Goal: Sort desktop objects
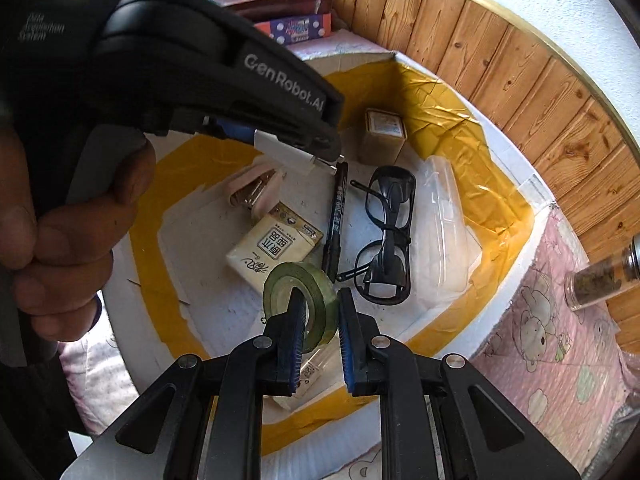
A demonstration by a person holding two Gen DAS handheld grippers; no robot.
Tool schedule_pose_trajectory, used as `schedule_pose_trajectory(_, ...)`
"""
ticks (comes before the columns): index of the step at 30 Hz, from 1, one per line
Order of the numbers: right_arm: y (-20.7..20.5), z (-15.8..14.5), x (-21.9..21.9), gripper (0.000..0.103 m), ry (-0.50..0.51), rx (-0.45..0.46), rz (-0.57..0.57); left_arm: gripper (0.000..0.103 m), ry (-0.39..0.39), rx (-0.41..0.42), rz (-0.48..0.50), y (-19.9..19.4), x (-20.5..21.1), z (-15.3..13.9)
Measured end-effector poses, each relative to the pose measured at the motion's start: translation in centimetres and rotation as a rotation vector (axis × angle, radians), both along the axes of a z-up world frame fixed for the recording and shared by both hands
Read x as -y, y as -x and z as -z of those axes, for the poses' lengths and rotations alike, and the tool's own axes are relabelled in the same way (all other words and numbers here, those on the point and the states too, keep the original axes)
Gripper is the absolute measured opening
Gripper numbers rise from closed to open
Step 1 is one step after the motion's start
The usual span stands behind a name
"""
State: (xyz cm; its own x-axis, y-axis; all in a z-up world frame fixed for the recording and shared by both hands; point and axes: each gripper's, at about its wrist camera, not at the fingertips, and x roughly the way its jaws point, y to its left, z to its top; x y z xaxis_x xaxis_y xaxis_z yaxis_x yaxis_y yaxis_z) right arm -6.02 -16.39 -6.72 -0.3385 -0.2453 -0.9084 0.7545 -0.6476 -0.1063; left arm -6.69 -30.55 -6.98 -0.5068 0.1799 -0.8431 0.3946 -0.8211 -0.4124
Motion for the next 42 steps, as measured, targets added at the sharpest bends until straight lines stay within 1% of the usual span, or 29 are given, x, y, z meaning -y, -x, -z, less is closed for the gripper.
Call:
schedule_pose_trajectory(10,0.4,0.9,0.6,0.017,-0.030,0.007,-0.008,0.050,-0.010,0.020,-0.010,0.4,0.4,0.2)
schedule_pose_trajectory(13,0.5,0.8,0.3,0.019,-0.019,0.006,0.008,0.050,-0.013,0.041,0.001,0.7,0.3,0.5)
schedule_pose_trajectory(16,0.7,0.6,-0.3,0.029,0.004,0.017,0.028,0.050,-0.014,0.058,0.009,0.8,0.3,0.8)
schedule_pose_trajectory(20,0.6,0.3,-1.0,0.031,0.026,0.024,0.045,0.052,-0.016,0.052,0.012,0.7,0.2,0.8)
schedule_pose_trajectory(23,0.3,-0.1,-1.4,0.033,0.042,0.026,0.050,0.053,0.002,0.057,0.009,0.7,0.0,0.7)
schedule_pose_trajectory(32,-0.9,-1.0,-2.3,0.035,0.054,0.013,0.050,0.053,0.027,0.039,-0.013,0.0,-0.1,-0.4)
schedule_pose_trajectory(35,-1.3,-1.3,-2.6,0.035,0.061,0.007,0.049,0.053,0.053,0.033,-0.006,-0.3,-0.6,-0.9)
schedule_pose_trajectory(38,-1.7,-1.6,-2.7,0.036,0.066,0.003,0.049,0.053,0.059,0.030,0.003,-0.6,-1.0,-1.2)
schedule_pose_trajectory(42,-2.3,-1.9,-3.1,0.037,0.074,-0.004,0.049,0.053,0.088,0.022,0.024,-1.1,-2.1,-1.8)
